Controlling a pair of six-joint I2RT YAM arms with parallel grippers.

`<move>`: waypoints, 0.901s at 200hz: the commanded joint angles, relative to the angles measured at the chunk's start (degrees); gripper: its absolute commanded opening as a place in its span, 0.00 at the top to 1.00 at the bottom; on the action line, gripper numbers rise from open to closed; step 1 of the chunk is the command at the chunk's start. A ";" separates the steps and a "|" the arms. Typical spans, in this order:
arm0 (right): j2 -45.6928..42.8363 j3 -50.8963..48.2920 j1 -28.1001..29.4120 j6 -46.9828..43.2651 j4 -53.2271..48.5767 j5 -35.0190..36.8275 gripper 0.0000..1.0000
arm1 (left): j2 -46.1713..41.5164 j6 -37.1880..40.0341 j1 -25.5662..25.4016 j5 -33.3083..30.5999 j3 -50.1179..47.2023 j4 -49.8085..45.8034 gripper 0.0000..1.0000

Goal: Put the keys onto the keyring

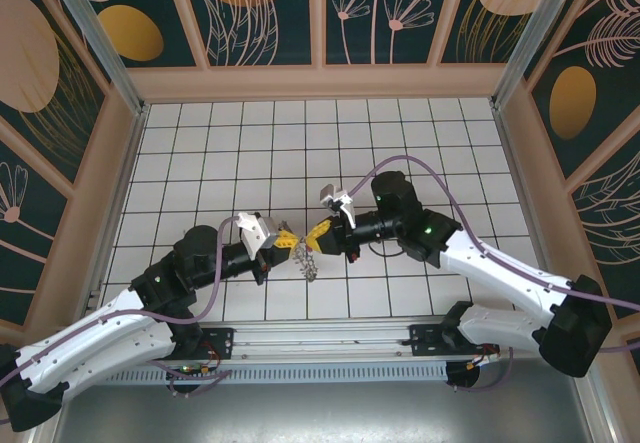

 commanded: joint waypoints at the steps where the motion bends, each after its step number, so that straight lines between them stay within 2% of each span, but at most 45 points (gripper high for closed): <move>1: 0.46 -0.41 0.44 0.84 2.23 0.19 1.00 | -0.63 0.67 0.03 1.41 1.28 3.82 1.00; 180: 0.07 0.10 -1.10 2.77 3.81 0.41 1.00 | -0.83 0.74 0.06 1.99 1.32 3.56 1.00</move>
